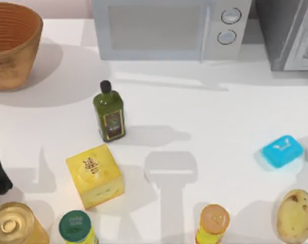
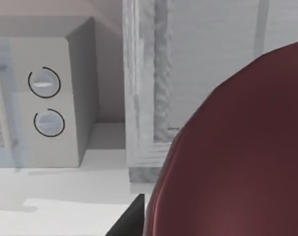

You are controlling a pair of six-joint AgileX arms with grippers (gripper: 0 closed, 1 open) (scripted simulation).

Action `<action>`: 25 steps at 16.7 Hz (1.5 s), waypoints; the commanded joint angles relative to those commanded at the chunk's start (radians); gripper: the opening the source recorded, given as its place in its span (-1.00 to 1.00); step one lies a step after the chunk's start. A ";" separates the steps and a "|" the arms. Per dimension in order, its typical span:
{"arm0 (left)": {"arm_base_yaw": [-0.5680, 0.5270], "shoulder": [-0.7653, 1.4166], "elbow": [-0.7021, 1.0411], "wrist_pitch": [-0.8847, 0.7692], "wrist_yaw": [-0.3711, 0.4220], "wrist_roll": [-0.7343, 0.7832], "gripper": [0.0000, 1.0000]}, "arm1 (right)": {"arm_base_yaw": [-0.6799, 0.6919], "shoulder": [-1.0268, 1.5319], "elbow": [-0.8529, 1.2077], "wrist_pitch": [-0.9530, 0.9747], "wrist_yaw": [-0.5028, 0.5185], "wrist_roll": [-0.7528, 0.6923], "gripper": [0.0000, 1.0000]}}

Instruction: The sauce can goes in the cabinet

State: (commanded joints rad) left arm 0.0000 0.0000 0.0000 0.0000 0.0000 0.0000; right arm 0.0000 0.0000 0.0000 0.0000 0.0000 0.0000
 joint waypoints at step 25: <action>0.000 0.000 0.000 0.000 0.000 0.000 1.00 | 0.173 1.233 1.703 -0.475 0.184 0.019 -1.00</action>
State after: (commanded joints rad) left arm 0.0000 0.0000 0.0000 0.0000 0.0000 0.0000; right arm 0.1730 1.2333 1.7030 -0.4750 0.1837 0.0192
